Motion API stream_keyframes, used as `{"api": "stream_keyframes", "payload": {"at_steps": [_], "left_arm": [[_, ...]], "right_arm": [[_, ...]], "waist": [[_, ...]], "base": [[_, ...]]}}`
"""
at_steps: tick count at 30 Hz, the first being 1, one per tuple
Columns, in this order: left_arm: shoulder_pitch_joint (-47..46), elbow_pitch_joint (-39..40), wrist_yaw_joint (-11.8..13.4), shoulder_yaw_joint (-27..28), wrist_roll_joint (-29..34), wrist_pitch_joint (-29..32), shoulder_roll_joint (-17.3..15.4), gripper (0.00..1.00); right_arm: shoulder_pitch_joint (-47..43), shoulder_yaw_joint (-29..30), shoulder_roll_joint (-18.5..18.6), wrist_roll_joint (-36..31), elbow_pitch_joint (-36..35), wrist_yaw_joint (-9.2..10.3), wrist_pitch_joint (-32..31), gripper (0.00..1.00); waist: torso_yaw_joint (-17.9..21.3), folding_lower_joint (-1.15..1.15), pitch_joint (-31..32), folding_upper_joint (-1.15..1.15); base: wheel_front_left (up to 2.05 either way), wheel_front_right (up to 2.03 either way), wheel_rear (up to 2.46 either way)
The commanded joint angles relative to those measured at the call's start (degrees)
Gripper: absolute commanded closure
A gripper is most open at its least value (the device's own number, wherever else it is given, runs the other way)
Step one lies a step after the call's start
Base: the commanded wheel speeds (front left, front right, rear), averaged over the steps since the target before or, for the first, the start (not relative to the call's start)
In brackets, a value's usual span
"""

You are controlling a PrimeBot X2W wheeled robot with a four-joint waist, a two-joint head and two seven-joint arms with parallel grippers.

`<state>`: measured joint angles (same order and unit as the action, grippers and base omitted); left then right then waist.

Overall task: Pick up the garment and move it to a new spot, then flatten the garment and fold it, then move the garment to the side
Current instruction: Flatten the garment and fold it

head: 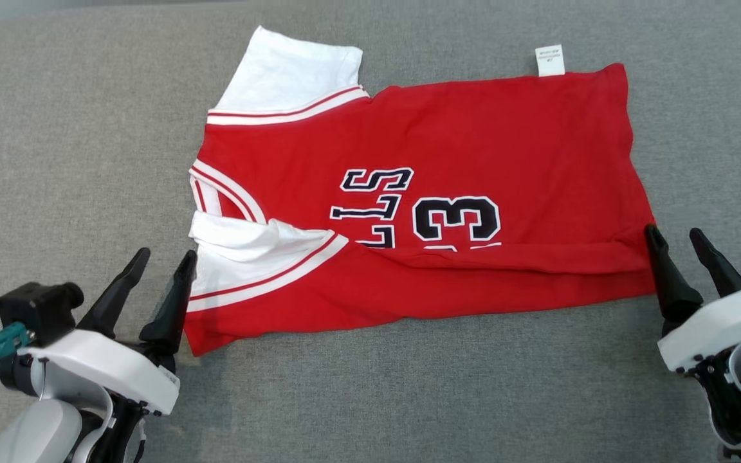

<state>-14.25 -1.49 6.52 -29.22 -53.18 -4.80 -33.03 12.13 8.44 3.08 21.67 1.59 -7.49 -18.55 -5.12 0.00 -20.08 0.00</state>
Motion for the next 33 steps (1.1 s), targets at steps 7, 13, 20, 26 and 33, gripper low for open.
{"api": "stream_keyframes", "payload": {"at_steps": [7,13,20,26,33], "left_arm": [[3.35,1.38,5.80,4.03,4.15,-8.47,1.57,0.00],[5.21,3.77,8.47,8.12,10.82,-10.28,3.16,0.00],[8.94,4.84,5.53,13.10,17.51,-10.32,7.43,0.00],[11.09,3.31,2.05,15.85,20.91,-10.33,10.36,0.00],[11.49,0.64,-1.01,17.22,23.53,-10.33,12.35,0.00]], "right_arm": [[-3.83,-1.73,1.17,-2.61,-1.56,0.01,16.13,0.00],[-4.81,-4.39,3.19,-6.61,-2.36,0.00,27.61,0.00],[-7.90,-6.47,3.96,-7.81,-1.45,0.01,31.53,0.00],[-9.70,-6.87,3.64,-7.02,0.35,0.01,32.03,0.00],[-9.74,-6.88,4.00,-6.52,2.03,0.01,30.94,0.00]], "waist": [[0.76,0.00,3.87,0.00],[0.86,0.00,7.06,0.00],[0.65,0.00,10.31,0.00],[0.29,0.00,11.75,0.00],[-0.34,0.00,12.36,0.00]], "base": [[0.00,0.00,0.00],[0.00,0.00,0.00],[0.00,0.00,0.00],[0.00,0.00,0.00],[0.00,0.00,0.00]]}}
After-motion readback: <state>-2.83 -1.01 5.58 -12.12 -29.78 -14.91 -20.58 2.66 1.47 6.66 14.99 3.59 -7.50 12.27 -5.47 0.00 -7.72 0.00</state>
